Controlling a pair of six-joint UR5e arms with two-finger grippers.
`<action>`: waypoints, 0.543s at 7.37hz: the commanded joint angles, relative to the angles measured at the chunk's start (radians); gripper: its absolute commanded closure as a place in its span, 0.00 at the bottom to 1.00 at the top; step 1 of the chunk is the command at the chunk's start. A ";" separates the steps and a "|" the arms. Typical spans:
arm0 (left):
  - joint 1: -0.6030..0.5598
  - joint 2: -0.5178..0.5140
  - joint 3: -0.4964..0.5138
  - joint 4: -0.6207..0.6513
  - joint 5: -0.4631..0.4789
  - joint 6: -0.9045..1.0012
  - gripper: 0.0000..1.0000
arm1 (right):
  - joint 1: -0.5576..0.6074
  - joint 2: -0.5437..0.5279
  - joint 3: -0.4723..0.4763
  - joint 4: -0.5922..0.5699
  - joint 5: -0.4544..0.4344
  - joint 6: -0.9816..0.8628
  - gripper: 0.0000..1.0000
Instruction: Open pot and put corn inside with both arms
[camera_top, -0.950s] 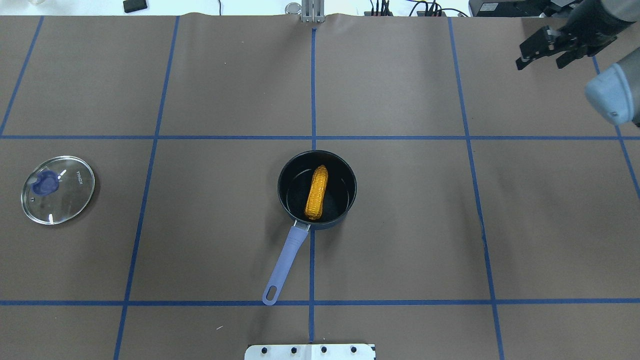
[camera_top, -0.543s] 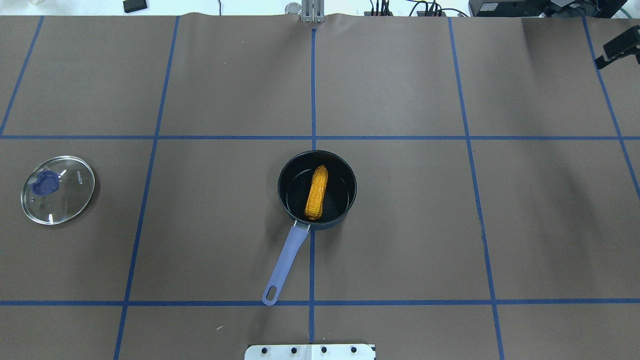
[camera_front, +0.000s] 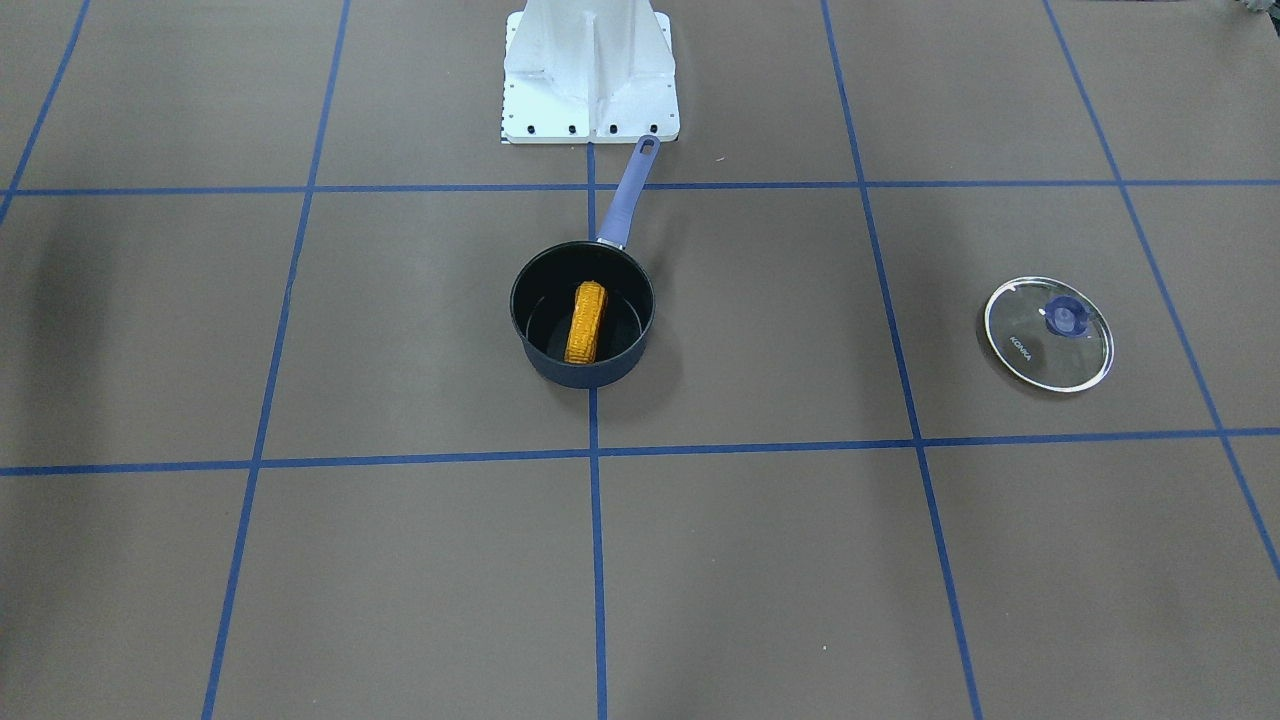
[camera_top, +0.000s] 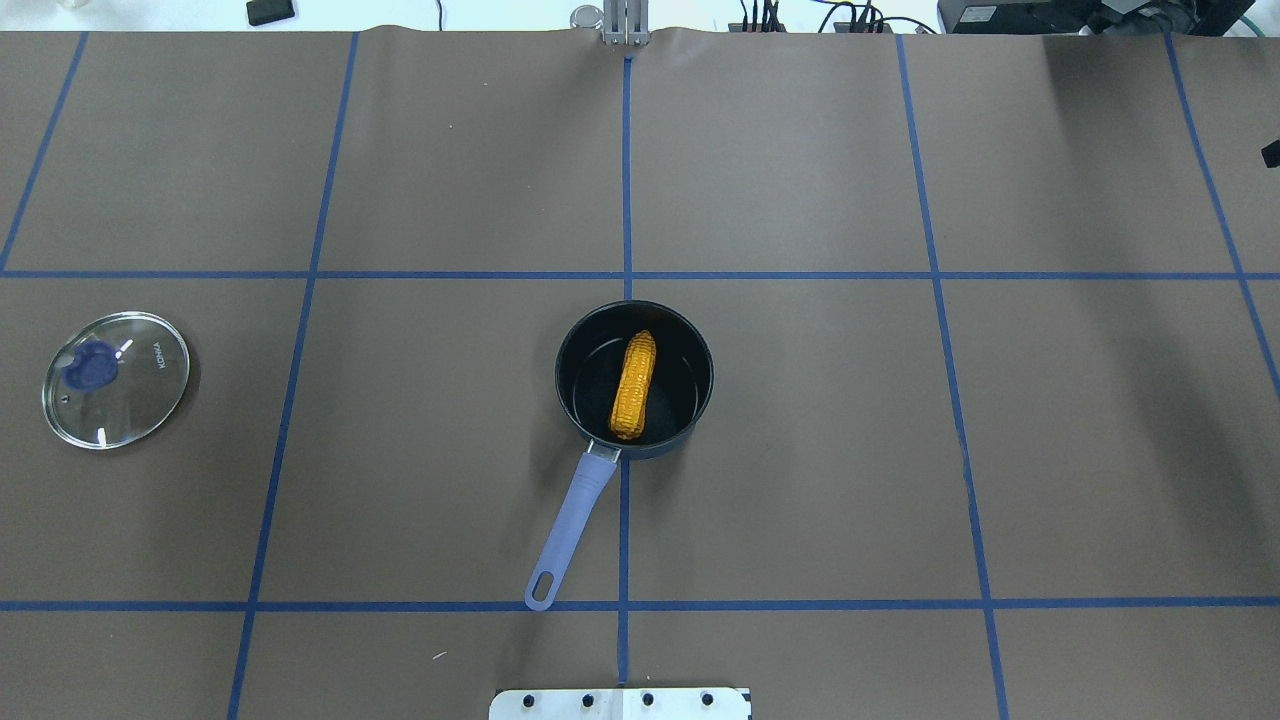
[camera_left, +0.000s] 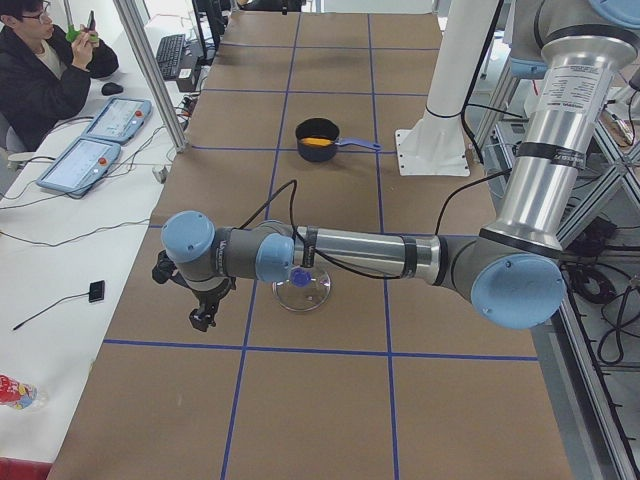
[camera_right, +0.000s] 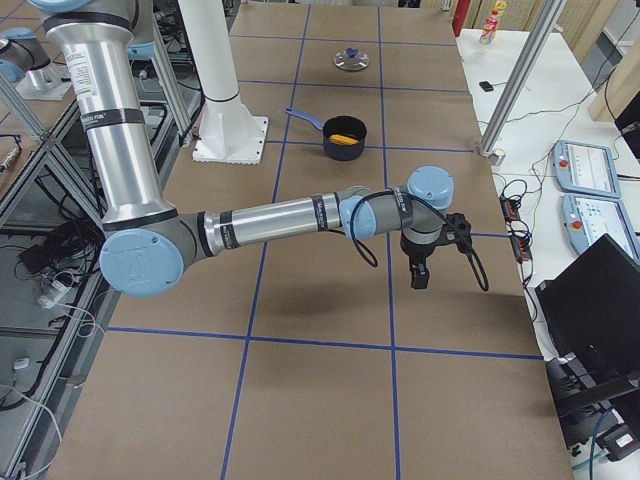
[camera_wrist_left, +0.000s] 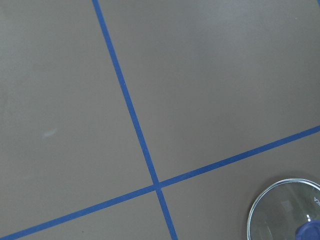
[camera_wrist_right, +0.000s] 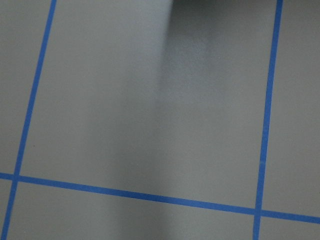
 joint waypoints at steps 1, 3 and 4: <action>-0.011 -0.002 0.004 -0.002 0.000 -0.001 0.03 | 0.008 -0.016 0.015 0.003 -0.005 0.006 0.00; -0.011 -0.002 0.004 -0.003 0.001 -0.001 0.02 | 0.007 -0.017 0.006 0.011 -0.003 -0.006 0.00; -0.011 -0.002 0.002 -0.003 0.000 0.000 0.03 | 0.007 -0.020 0.005 0.009 -0.002 -0.004 0.00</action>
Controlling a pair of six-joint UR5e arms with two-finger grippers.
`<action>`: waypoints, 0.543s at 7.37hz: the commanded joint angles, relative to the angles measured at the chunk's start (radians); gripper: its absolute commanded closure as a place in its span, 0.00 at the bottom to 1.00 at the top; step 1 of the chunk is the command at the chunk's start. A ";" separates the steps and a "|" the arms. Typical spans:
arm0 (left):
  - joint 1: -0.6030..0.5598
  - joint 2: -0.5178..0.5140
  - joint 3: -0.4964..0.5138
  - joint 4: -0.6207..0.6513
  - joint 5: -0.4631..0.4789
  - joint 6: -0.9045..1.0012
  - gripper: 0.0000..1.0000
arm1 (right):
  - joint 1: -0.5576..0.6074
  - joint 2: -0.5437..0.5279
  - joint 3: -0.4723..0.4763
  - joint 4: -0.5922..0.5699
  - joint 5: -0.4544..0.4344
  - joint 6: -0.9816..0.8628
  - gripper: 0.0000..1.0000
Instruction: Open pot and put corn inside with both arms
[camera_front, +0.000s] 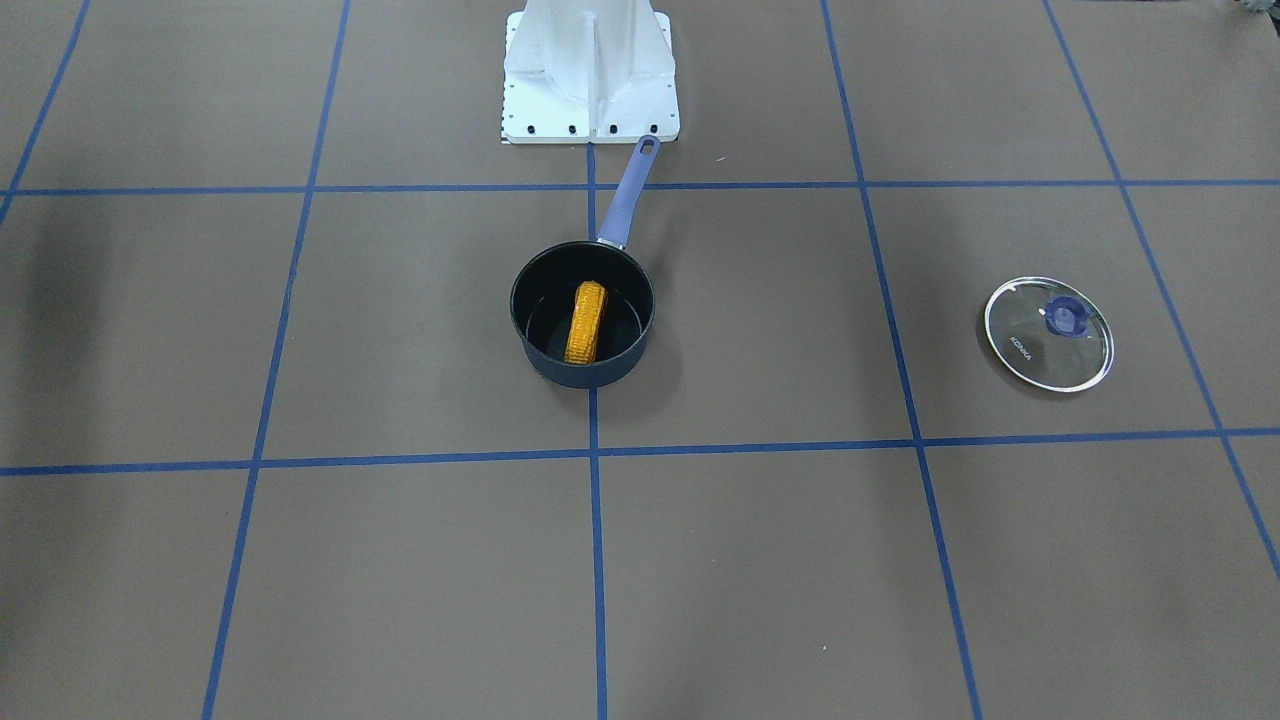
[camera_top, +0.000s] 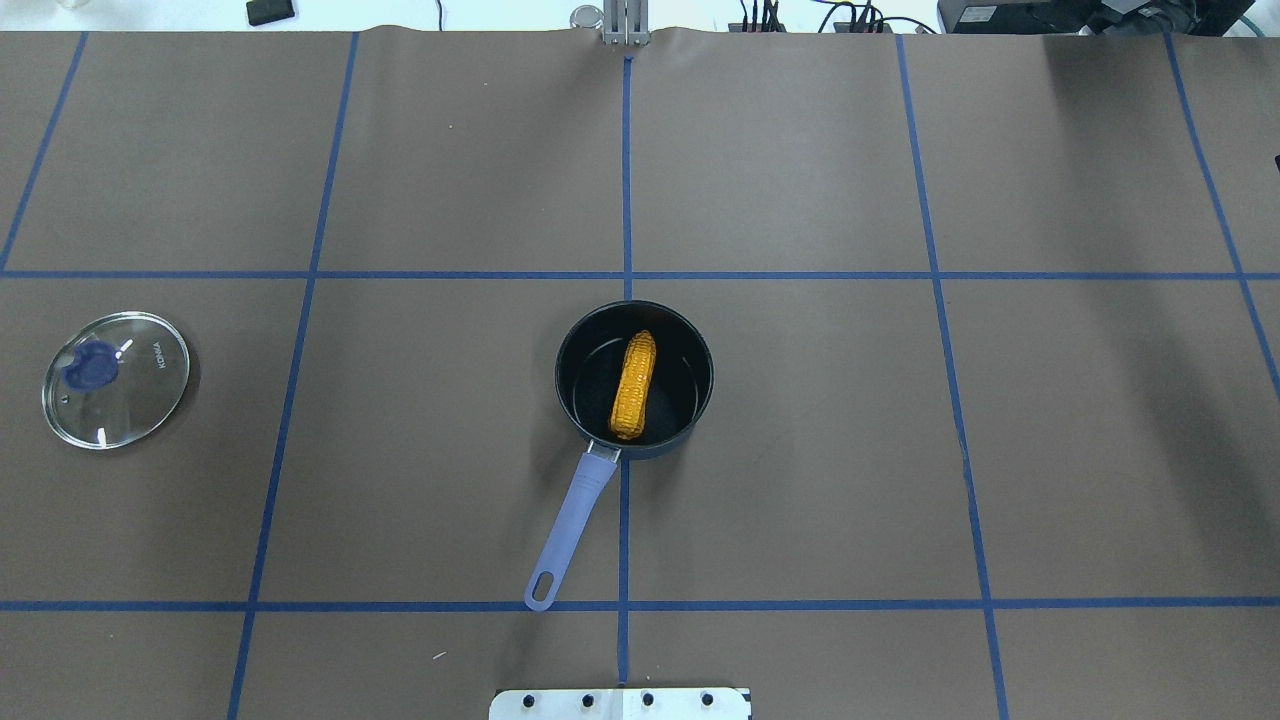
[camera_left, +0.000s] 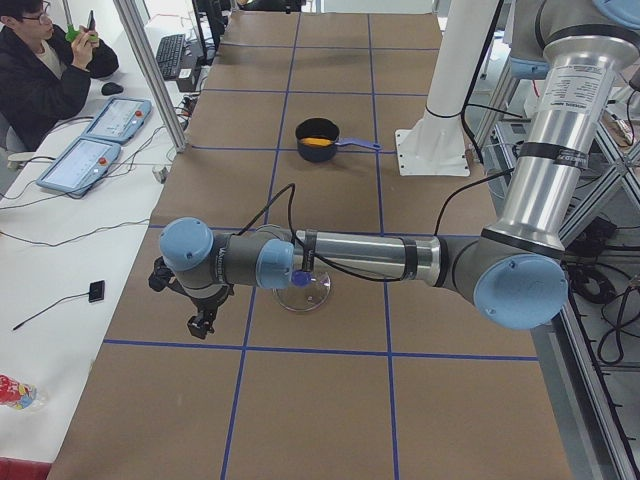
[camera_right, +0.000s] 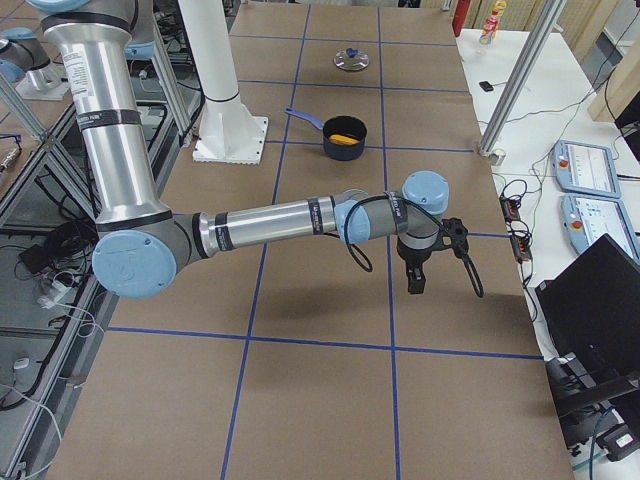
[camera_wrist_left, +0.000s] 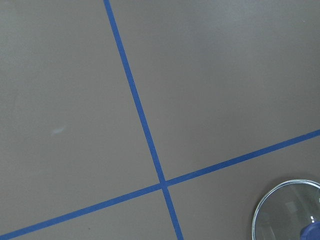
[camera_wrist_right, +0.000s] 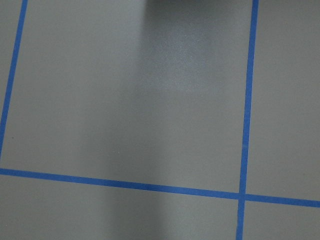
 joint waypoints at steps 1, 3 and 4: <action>-0.001 0.000 -0.001 -0.002 -0.001 0.001 0.03 | 0.000 -0.005 -0.005 0.001 0.004 -0.003 0.00; -0.001 0.000 0.002 -0.002 0.001 0.001 0.03 | 0.000 -0.008 -0.007 0.000 0.006 -0.003 0.00; -0.002 0.008 0.003 -0.002 -0.001 0.001 0.02 | 0.000 -0.013 -0.016 0.001 0.004 -0.004 0.00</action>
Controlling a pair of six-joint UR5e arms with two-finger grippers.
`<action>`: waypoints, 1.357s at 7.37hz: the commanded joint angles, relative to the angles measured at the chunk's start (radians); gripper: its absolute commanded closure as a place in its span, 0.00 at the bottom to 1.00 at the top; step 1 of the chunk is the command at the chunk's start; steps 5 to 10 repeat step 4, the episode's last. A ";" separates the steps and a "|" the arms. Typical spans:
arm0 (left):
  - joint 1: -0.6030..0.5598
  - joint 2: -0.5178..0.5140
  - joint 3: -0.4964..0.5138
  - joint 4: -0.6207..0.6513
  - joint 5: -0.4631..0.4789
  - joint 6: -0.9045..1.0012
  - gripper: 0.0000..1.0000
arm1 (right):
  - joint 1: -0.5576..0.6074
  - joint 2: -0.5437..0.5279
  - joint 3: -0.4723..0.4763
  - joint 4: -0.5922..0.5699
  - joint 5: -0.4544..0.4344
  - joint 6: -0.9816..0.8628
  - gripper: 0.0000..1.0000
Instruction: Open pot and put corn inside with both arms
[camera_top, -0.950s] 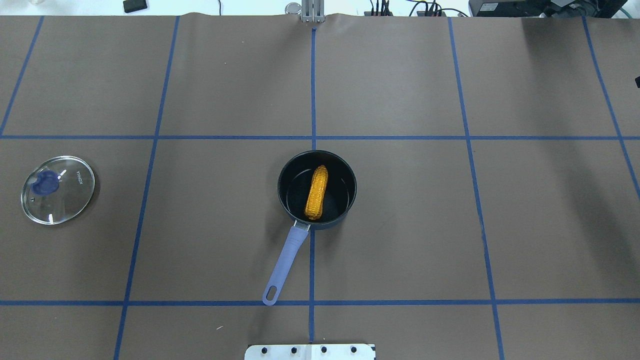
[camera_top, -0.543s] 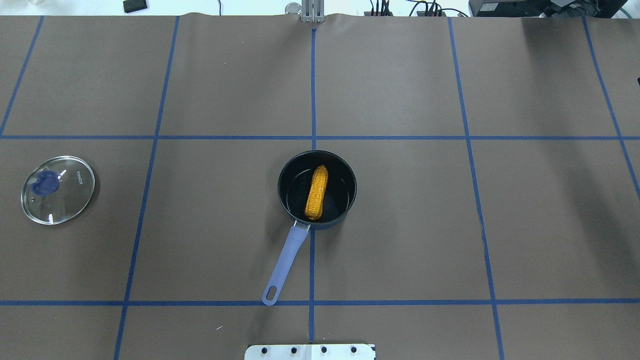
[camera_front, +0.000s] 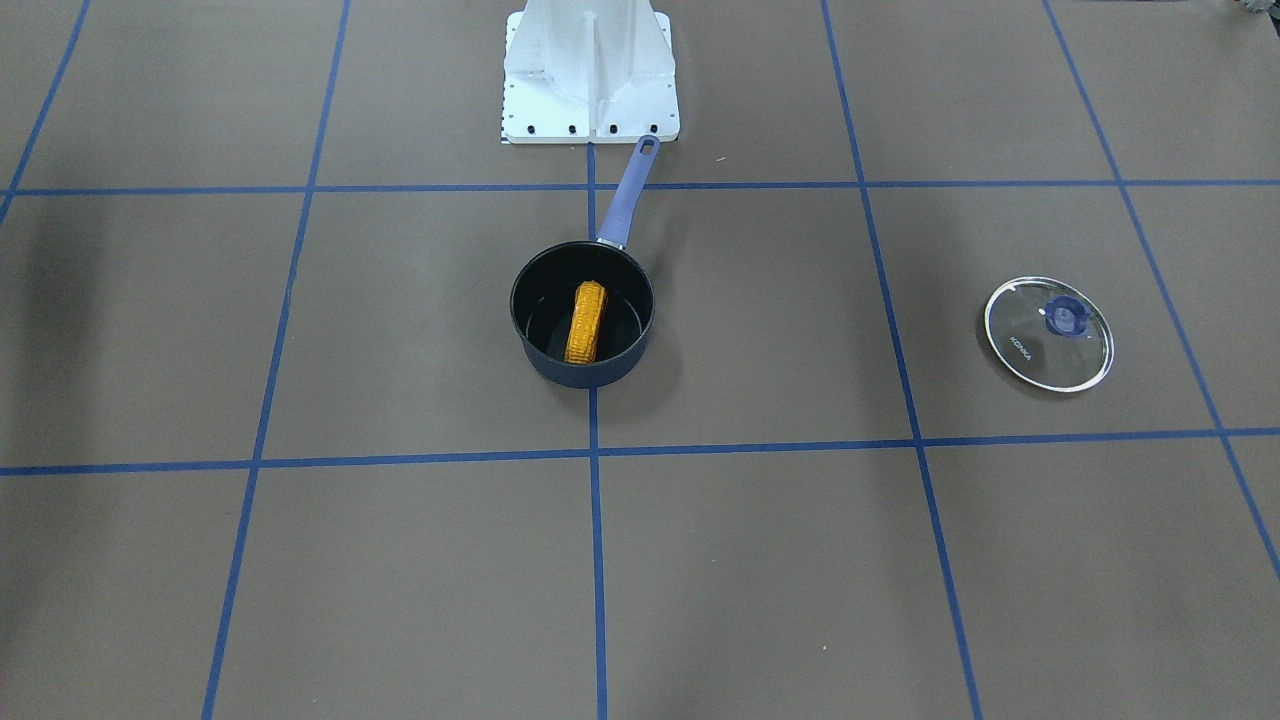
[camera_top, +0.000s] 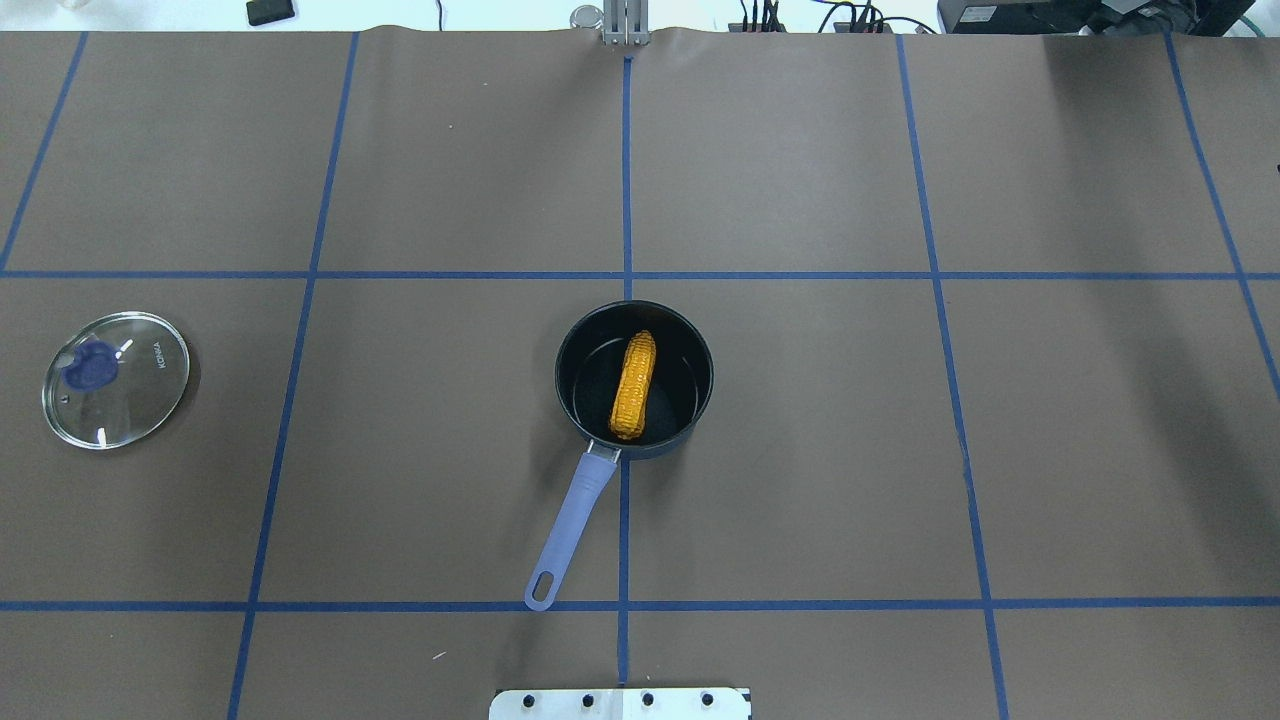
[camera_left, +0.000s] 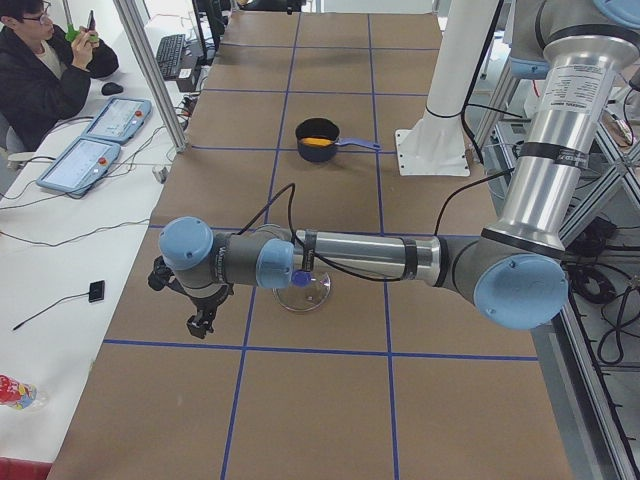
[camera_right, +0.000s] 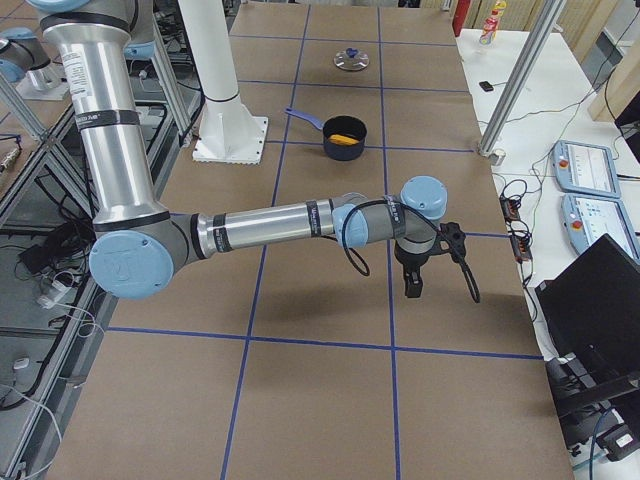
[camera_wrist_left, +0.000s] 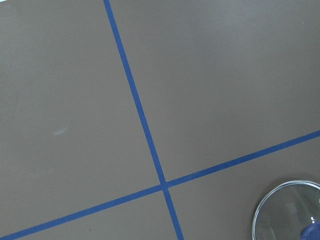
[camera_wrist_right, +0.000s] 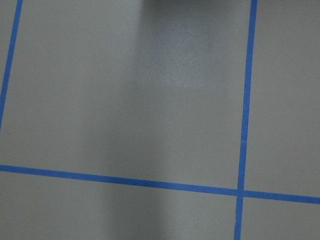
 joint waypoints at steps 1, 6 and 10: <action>-0.012 0.009 0.002 0.000 -0.001 0.000 0.02 | 0.000 -0.006 -0.020 0.001 -0.001 -0.001 0.00; -0.019 0.014 0.002 0.000 -0.002 0.000 0.02 | 0.000 -0.009 -0.018 0.001 -0.001 -0.001 0.00; -0.019 0.014 0.002 0.000 -0.002 0.000 0.02 | 0.000 -0.009 -0.018 0.001 -0.001 -0.001 0.00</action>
